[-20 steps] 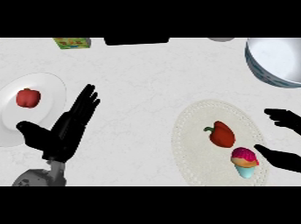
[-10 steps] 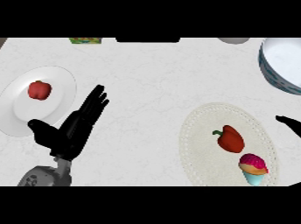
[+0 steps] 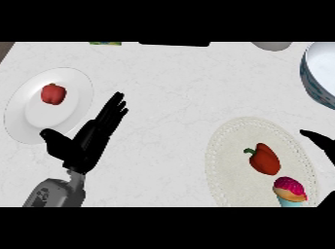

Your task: Pick the cupcake from the placemat and place it in the bowl

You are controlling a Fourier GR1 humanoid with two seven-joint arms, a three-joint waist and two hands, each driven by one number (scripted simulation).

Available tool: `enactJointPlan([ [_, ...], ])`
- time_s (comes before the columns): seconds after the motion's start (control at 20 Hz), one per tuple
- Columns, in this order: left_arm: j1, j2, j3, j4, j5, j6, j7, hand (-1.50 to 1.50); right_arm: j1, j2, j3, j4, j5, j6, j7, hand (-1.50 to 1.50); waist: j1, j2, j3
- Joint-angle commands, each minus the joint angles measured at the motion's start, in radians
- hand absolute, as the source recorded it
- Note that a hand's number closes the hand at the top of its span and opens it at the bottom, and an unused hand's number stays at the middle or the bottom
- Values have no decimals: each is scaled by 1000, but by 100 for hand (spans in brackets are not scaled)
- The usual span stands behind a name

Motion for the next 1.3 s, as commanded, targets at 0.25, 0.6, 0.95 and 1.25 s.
enactJointPlan([
  [0.25,-2,-2,10,-6,-4,2,15,0,-128,19,127,120,-115,90,326,-150,0,-5,1],
  [0.6,24,-21,-4,-25,-14,11,19,0,-118,30,251,218,-144,61,312,-150,-16,-9,3],
  [0.95,2,-4,42,-15,-3,-1,34,0,-199,46,322,244,-169,50,324,-150,-28,-10,4],
  [1.25,19,-12,39,-9,-18,-8,21,0,-244,71,386,278,-164,21,328,-150,-32,-11,3],
])
